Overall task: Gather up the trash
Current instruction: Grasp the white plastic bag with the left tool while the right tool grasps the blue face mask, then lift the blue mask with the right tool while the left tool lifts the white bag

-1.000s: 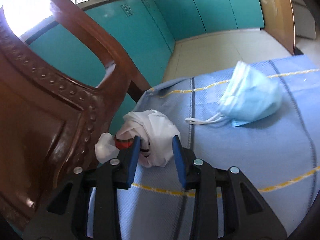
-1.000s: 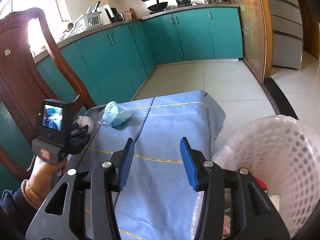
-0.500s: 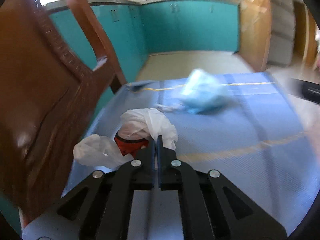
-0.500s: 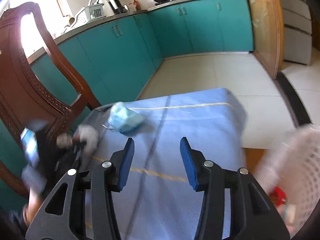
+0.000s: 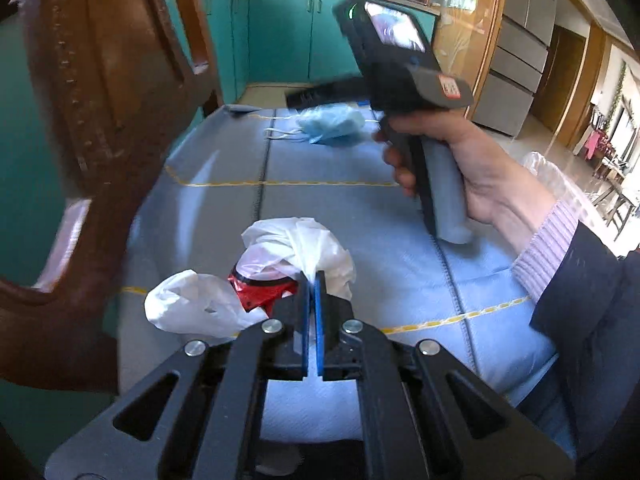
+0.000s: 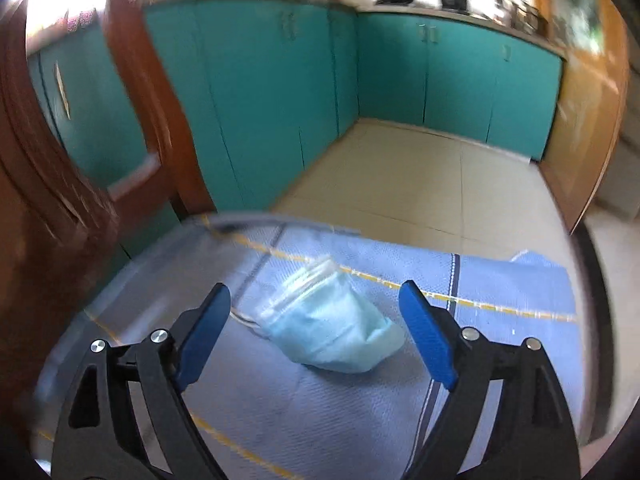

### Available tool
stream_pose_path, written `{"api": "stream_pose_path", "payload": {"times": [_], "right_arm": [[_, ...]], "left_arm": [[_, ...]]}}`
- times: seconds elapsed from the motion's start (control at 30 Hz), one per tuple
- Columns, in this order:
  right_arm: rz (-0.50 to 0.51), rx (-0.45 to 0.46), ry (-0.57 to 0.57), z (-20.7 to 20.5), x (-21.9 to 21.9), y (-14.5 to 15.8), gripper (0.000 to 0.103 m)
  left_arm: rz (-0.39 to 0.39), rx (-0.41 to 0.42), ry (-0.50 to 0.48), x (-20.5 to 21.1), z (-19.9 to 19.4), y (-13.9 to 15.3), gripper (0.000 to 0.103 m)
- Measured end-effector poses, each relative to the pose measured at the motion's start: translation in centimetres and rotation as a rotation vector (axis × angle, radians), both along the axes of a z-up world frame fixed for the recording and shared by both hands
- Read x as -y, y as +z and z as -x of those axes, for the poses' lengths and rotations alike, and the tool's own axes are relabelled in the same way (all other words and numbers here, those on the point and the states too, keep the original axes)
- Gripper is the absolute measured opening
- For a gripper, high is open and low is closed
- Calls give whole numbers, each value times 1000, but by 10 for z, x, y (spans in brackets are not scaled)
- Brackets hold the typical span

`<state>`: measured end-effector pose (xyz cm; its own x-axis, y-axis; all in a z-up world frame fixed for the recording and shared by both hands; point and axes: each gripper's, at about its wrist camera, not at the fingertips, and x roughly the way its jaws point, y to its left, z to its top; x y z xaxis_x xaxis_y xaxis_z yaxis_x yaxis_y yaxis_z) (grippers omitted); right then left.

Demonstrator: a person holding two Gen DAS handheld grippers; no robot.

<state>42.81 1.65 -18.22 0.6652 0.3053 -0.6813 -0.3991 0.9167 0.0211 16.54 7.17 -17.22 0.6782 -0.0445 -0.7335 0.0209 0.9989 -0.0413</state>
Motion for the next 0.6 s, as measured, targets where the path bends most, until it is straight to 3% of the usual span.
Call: {"api": "stream_pose_path", "payload": {"times": [0.07, 0.1, 0.13, 0.2, 0.6], "right_arm": [[38, -28, 17, 1, -1, -9, 64], [66, -58, 26, 2, -2, -14, 42], [81, -67, 34, 4, -4, -15, 28], [95, -62, 42, 10, -2, -13, 20], [-23, 9, 34, 100, 58, 48, 19]], "left_arm": [[1, 2, 26, -8, -5, 1, 3], [7, 2, 38, -10, -7, 2, 3], [13, 4, 45, -11, -9, 3, 3], [19, 21, 50, -10, -11, 7, 3], [69, 56, 29, -2, -4, 11, 3]]}}
